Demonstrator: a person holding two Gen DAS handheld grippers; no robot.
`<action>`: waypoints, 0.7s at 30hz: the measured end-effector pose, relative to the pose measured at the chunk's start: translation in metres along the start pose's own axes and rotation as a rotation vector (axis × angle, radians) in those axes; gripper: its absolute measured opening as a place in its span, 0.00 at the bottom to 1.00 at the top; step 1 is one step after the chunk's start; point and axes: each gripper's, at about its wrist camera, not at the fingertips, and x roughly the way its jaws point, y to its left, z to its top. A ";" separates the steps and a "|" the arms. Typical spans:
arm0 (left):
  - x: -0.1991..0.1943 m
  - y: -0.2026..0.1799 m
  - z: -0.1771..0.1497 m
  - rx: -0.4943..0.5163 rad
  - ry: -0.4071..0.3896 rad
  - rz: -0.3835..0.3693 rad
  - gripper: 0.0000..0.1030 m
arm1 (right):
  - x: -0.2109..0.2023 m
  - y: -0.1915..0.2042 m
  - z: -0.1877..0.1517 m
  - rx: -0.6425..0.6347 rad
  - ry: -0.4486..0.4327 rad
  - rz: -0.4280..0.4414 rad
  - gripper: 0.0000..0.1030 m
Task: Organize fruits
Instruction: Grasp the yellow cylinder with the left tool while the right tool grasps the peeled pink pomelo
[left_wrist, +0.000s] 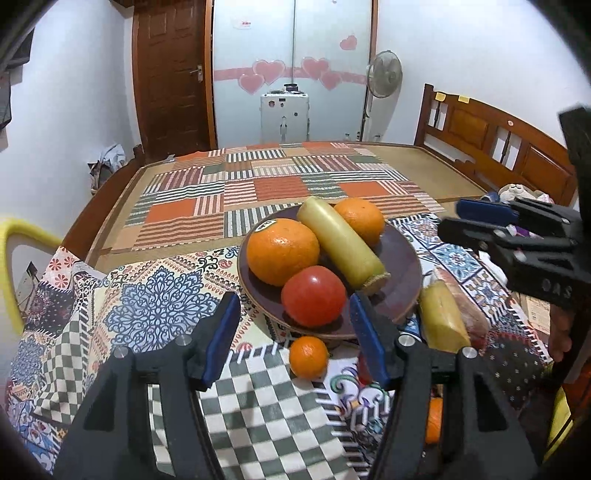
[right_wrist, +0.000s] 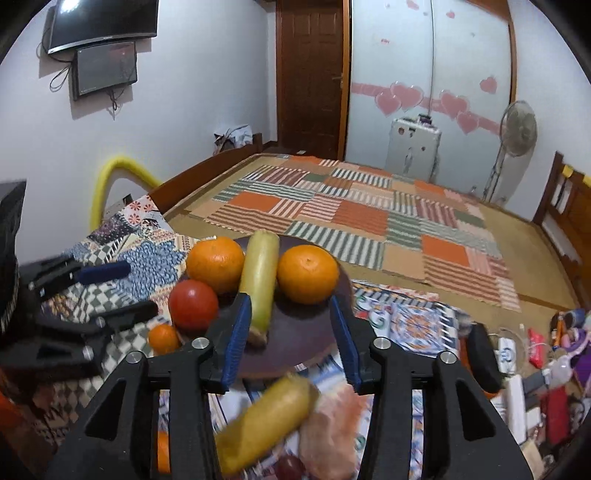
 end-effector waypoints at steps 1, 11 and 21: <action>-0.003 -0.002 -0.001 0.002 -0.001 -0.001 0.60 | -0.006 0.000 -0.005 -0.006 -0.007 -0.011 0.43; -0.018 -0.036 -0.013 0.024 0.008 -0.045 0.63 | -0.025 -0.013 -0.050 0.016 0.009 -0.054 0.45; -0.004 -0.058 -0.023 0.036 0.050 -0.083 0.63 | 0.004 -0.035 -0.069 0.070 0.112 -0.017 0.45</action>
